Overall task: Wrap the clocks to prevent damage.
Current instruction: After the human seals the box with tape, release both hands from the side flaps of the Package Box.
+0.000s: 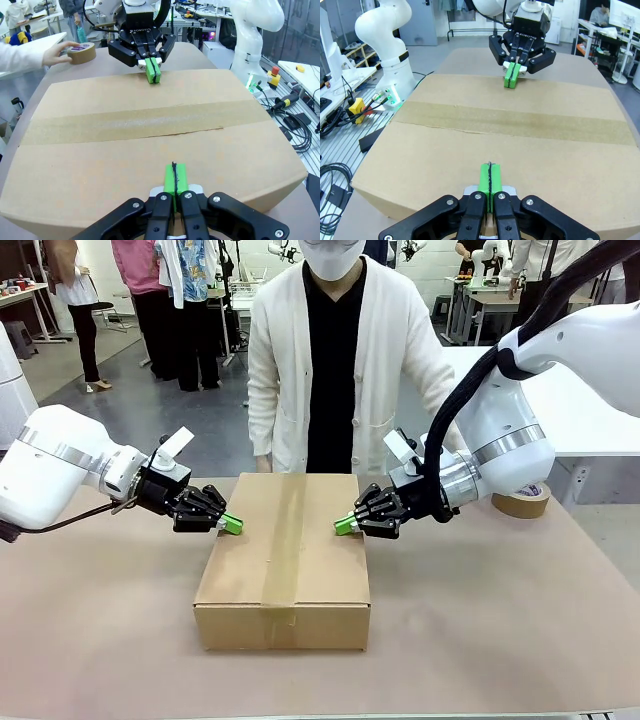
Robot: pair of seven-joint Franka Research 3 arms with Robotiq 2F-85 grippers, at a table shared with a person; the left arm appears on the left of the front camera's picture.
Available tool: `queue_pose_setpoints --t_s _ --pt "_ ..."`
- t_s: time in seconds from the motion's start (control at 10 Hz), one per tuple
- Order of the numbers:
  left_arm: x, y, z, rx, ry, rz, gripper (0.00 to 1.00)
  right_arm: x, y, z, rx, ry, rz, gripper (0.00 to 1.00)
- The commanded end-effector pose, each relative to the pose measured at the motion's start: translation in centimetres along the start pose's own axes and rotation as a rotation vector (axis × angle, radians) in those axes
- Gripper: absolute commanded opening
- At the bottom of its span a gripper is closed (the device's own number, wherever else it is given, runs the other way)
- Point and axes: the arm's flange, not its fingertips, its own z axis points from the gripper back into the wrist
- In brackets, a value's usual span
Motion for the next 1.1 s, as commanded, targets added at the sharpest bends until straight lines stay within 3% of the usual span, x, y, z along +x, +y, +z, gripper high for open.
queue_pose_setpoints --t_s 0.0,0.1,0.3,0.5,0.7,0.9,1.0 --pt "0.0 0.0 0.0 0.0 0.0 0.0 0.0 -0.3 0.0 -0.2 -0.013 -0.001 -0.012 0.01" --pt "1.0 0.1 0.5 0.003 0.01 0.017 0.0 0.0 0.0 0.0 0.0 0.0 0.0 0.01" --pt "5.4 -0.3 2.9 0.038 0.092 0.136 0.0 4.2 1.1 1.9 -0.021 0.152 -0.078 0.01" --pt "10.7 -2.7 6.3 0.064 0.206 0.268 0.0 10.1 3.6 6.3 -0.146 0.248 -0.206 0.01" --pt "13.4 -4.6 9.7 0.115 0.312 0.371 0.0 14.4 6.4 10.4 -0.295 0.353 -0.334 0.01" --pt "14.8 -7.5 13.0 0.199 0.46 0.469 0.0 17.2 10.0 14.0 -0.422 0.459 -0.437 0.01" --pt "15.4 -8.8 14.5 0.262 0.481 0.493 0.0 17.4 11.4 14.8 -0.468 0.499 -0.477 0.01"
